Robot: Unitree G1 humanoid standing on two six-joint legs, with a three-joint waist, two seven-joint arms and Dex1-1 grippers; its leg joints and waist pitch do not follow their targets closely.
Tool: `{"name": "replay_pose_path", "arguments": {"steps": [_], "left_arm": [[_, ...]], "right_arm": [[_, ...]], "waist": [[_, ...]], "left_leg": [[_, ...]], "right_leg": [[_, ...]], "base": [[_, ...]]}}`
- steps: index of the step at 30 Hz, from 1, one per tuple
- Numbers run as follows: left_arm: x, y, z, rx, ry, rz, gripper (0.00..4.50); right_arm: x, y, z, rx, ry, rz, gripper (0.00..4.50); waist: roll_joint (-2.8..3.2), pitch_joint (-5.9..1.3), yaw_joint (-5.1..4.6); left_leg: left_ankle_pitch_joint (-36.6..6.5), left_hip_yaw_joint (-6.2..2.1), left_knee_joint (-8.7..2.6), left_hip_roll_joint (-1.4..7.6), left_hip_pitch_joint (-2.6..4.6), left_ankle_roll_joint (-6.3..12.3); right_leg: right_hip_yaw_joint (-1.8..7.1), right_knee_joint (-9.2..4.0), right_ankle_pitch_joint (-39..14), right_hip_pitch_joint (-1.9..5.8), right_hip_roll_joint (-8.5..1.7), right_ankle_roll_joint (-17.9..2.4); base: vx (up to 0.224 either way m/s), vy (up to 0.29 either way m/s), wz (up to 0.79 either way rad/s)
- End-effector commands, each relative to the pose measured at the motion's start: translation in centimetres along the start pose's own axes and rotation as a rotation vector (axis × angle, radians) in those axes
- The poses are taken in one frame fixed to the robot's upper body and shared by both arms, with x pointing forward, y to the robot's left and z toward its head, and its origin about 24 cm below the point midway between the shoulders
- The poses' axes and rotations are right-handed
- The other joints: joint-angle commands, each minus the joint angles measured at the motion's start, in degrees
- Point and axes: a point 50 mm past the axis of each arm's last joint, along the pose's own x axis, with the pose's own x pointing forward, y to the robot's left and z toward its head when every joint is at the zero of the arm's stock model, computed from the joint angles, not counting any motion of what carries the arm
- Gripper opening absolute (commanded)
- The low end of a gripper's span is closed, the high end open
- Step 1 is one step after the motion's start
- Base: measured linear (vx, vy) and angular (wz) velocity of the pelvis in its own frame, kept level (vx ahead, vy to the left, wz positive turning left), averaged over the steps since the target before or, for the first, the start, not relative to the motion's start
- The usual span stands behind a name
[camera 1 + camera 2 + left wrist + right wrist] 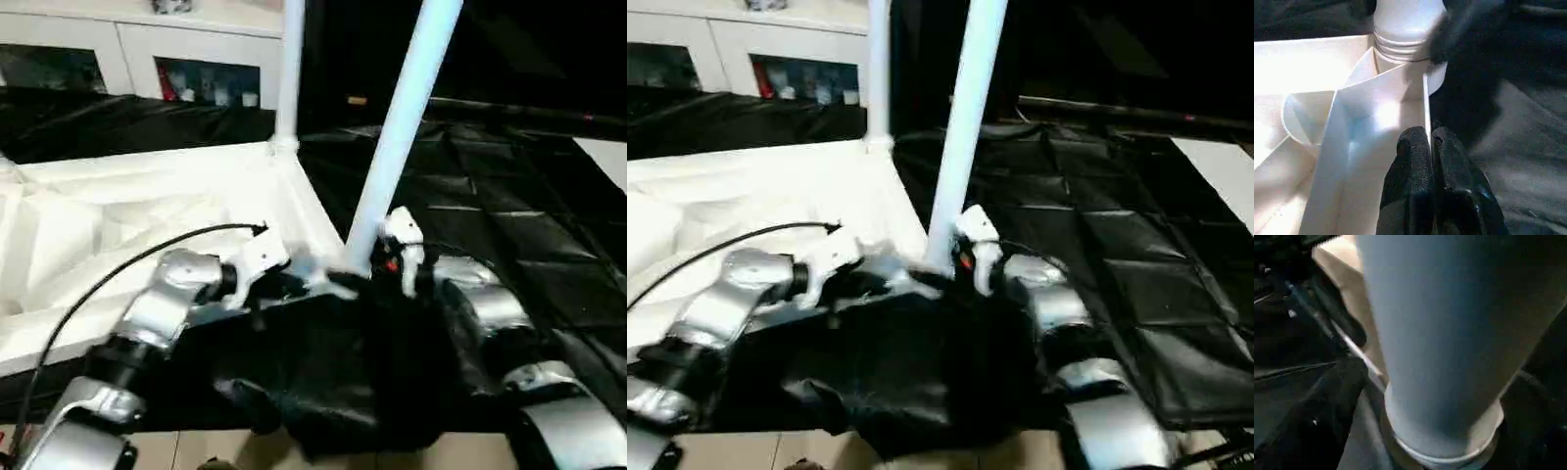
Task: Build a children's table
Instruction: Rotate leg to tighten
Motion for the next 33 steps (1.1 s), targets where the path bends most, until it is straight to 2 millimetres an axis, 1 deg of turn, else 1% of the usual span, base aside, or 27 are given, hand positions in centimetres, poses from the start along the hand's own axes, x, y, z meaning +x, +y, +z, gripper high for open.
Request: {"name": "replay_pose_path", "arguments": {"steps": [1,3,4,6,8,12,17,19,21,22,23,24,25,26,27,28,29,30,31,32,33], "left_arm": [[0.6,-1.0,1.4,0.051,-0.079,-0.114,0.00],[0.2,-1.1,1.4,0.048,-0.082,-0.142,0.00],[0.0,-1.1,1.3,0.045,-0.085,-0.150,0.00],[0.0,-1.2,1.3,0.043,-0.083,-0.156,0.00],[-0.3,-1.2,1.1,0.041,-0.077,-0.170,0.00],[-0.7,-1.4,0.7,0.027,-0.065,-0.203,0.00],[-1.0,-1.4,0.5,0.019,-0.054,-0.211,0.00],[-1.0,-1.3,0.5,0.019,-0.052,-0.209,0.00],[-0.9,-1.0,0.3,0.026,-0.034,-0.162,0.00],[-0.7,-0.6,0.2,0.019,-0.028,-0.102,0.00],[-0.7,-0.5,0.2,0.017,-0.028,-0.092,0.00],[-0.5,-0.2,0.3,0.007,-0.032,-0.051,0.00],[-0.1,0.1,0.5,-0.006,-0.039,0.001,0.00],[-0.1,0.1,0.5,-0.006,-0.039,0.001,0.00],[0.2,0.3,0.6,-0.010,-0.028,0.041,0.00],[0.7,0.5,0.7,-0.021,-0.007,0.091,0.00],[1.2,0.7,0.9,-0.033,0.001,0.132,0.00],[1.4,0.7,1.0,-0.040,0.001,0.150,0.00],[1.7,0.8,1.1,-0.056,-0.005,0.163,0.00],[2.2,0.8,1.4,-0.066,-0.010,0.183,0.00],[2.7,0.7,1.8,-0.078,-0.020,0.196,0.00]], "right_arm": [[0.2,0.7,-0.9,0.033,0.053,0.079,3.89],[0.0,0.7,-1.1,0.035,0.064,0.094,3.81],[-0.1,0.7,-1.2,0.036,0.071,0.100,3.76],[-0.2,0.7,-1.2,0.036,0.075,0.102,3.50],[-0.3,0.7,-1.3,0.036,0.082,0.110,3.38],[-0.4,1.1,-1.1,0.049,0.059,0.161,2.99],[-0.4,1.2,-1.1,0.051,0.058,0.177,2.74],[-0.4,1.2,-1.1,0.055,0.056,0.182,2.73],[-0.4,1.5,-1.4,0.074,0.055,0.193,2.72],[-0.2,1.6,-1.7,0.084,0.053,0.165,2.72],[-0.1,1.6,-1.8,0.086,0.052,0.158,2.71],[0.1,1.5,-1.9,0.083,0.045,0.109,2.71],[0.7,1.1,-2.1,0.098,0.034,0.004,2.71],[0.7,1.1,-2.1,0.098,0.034,0.004,2.71],[1.0,1.0,-2.2,0.103,0.032,-0.047,2.71],[1.8,0.7,-2.3,0.131,0.027,-0.153,2.71],[2.5,0.6,-2.3,0.166,0.021,-0.222,2.70],[2.7,0.6,-2.3,0.183,0.017,-0.247,2.70],[3.1,0.6,-2.3,0.201,0.014,-0.280,2.70],[3.7,0.7,-2.3,0.230,0.013,-0.314,2.70],[4.4,0.9,-2.4,0.257,0.017,-0.349,2.70]], "waist": [[0.28,-3.28,0.07],[0.47,-3.23,0.13],[0.43,-3.22,0.14],[0.45,-3.15,0.13],[0.45,-3.13,0.15],[0.50,-3.18,0.28],[0.55,-3.22,0.28],[0.41,-3.23,0.25],[0.47,-3.20,0.28],[0.32,-3.23,0.36],[0.31,-3.13,0.43],[0.32,-3.12,0.43],[0.27,-3.02,0.30],[0.31,-2.86,0.27],[0.37,-2.78,0.22],[0.37,-2.73,0.00],[0.53,-2.57,-0.29],[0.47,-2.49,-0.45],[0.48,-2.58,-0.68],[0.50,-2.57,-0.69],[0.54,-2.54,-0.77]], "left_leg": [[-13.88,0.70,-3.28,0.22,0.45,1.72],[-14.23,0.75,-3.30,0.28,0.61,1.65],[-14.36,0.77,-3.31,0.29,0.60,1.51],[-15.23,0.74,-3.37,0.33,0.65,1.20],[-15.66,0.70,-3.40,0.32,0.67,0.98],[-15.00,0.75,-3.36,0.39,0.67,1.03],[-14.69,0.74,-3.32,0.33,0.66,0.88],[-14.72,0.75,-3.30,0.30,0.65,0.83],[-14.55,0.74,-3.31,0.29,0.64,0.89],[-14.29,0.78,-3.25,0.32,0.70,1.00],[-14.60,0.76,-3.32,0.30,0.75,0.93],[-14.90,0.72,-3.36,0.29,0.72,0.84],[-16.06,0.73,-3.47,0.28,0.85,0.35],[-17.01,0.73,-3.53,0.24,1.00,-0.06],[-19.03,0.55,-3.60,0.17,1.13,-0.58],[-20.04,0.41,-3.73,0.24,1.07,-1.17],[-21.51,0.32,-3.82,0.22,1.31,-1.85],[-22.45,0.21,-3.84,0.13,1.33,-2.05],[-23.24,-0.11,-3.92,0.06,1.16,-2.43],[-23.43,-0.15,-3.94,0.02,1.14,-2.40],[-24.23,-0.20,-3.93,0.03,1.31,-2.44]], "right_leg": [[1.55,-3.59,-8.04,2.93,-2.11,-12.38],[1.52,-3.67,-8.73,2.80,-2.13,-12.55],[1.51,-3.65,-9.06,2.84,-2.10,-12.64],[1.50,-3.73,-10.14,2.78,-2.13,-12.55],[1.52,-3.78,-10.97,2.76,-2.19,-12.36],[1.51,-3.60,-9.76,2.77,-2.12,-12.49],[1.51,-3.53,-9.32,2.81,-2.15,-12.77],[1.51,-3.54,-9.43,2.84,-2.14,-12.73],[1.53,-3.55,-9.27,2.84,-2.11,-12.67],[1.56,-3.52,-9.10,2.81,-2.17,-12.58],[1.59,-3.72,-9.85,2.75,-2.24,-12.29],[1.58,-3.72,-10.51,2.79,-2.27,-12.15],[1.64,-3.97,-12.58,2.51,-2.29,-11.66],[1.67,-4.21,-14.40,2.31,-2.33,-11.33],[1.62,-4.57,-18.38,2.30,-2.49,-10.37],[1.64,-4.78,-20.92,2.19,-2.60,-9.42],[1.63,-5.01,-23.29,1.80,-2.51,-8.82],[1.53,-5.21,-25.11,1.77,-2.57,-8.35],[1.34,-5.39,-28.00,1.99,-2.73,-7.23],[1.28,-5.60,-28.70,1.98,-2.70,-6.72],[1.26,-5.83,-29.44,1.69,-2.67,-6.22]], "base": [[0.000,0.000,0.00],[0.000,0.000,0.00],[0.000,0.000,0.00],[0.000,0.000,0.00],[0.000,0.000,0.00],[0.000,0.000,0.00],[0.000,0.000,0.00],[0.000,0.000,0.00],[0.000,0.000,0.00],[0.000,0.000,0.00],[0.000,0.000,0.00],[0.000,0.000,0.00],[0.000,0.000,0.00],[0.000,0.000,0.00],[0.000,0.000,0.00],[0.000,0.000,0.00],[0.000,0.000,0.00],[0.000,0.000,0.00],[0.000,0.000,0.00],[0.000,0.000,0.00],[0.000,0.000,0.00]]}}
